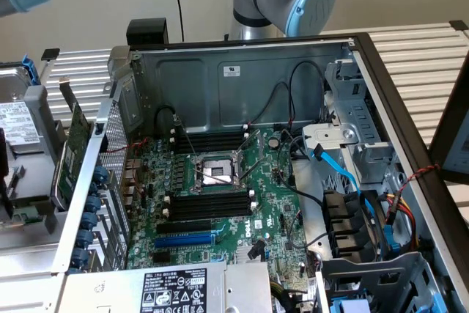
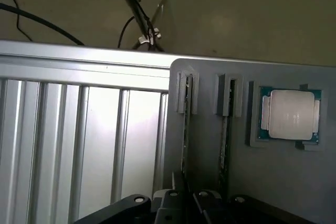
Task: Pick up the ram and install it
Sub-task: 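Pick up the ram and move it above insertion slot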
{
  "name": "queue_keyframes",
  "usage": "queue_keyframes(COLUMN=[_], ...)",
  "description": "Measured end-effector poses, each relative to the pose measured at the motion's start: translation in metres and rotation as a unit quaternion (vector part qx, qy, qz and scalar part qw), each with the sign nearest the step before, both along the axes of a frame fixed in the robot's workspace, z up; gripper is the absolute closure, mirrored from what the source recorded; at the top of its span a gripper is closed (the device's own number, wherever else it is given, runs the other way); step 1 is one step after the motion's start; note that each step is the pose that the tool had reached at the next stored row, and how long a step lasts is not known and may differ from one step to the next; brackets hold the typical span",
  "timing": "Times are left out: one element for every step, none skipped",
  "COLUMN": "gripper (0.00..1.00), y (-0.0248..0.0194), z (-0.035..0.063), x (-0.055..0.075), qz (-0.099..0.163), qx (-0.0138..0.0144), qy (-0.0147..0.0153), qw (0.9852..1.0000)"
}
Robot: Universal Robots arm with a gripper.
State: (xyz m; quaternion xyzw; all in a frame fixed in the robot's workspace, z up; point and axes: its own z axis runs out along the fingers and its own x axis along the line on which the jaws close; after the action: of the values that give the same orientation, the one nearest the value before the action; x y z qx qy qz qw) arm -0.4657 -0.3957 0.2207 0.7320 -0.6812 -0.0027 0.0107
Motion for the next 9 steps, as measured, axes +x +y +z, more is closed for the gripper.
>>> queue_keyframes(gripper=[0.87,0.87,0.87,0.87,0.87,0.87,0.87,0.87,0.87], y=[-0.0001,-0.0001,-0.0001,-0.0001,-0.0001,-0.0002,-0.0002,-0.0003,-0.0005], z=[0.0047,0.0092,0.0138,0.0183,0.0228,0.0273,0.0321,0.0367,0.0412], x=[0.000,0.000,0.000,0.000,0.000,0.000,0.000,0.000,0.000], qz=[0.000,0.000,0.000,0.000,0.000,0.000,0.000,0.000,0.000], qx=[-0.0001,-0.0001,-0.0002,-0.0001,-0.0001,-0.0002,-0.0001,-0.0001,-0.0002], qy=[0.0000,0.0000,0.0000,-0.0001,0.0000,0.0000,-0.0001,0.0000,0.0000], qw=[1.0000,1.0000,1.0000,1.0000,1.0000,1.0000,1.0000,1.0000,1.0000])
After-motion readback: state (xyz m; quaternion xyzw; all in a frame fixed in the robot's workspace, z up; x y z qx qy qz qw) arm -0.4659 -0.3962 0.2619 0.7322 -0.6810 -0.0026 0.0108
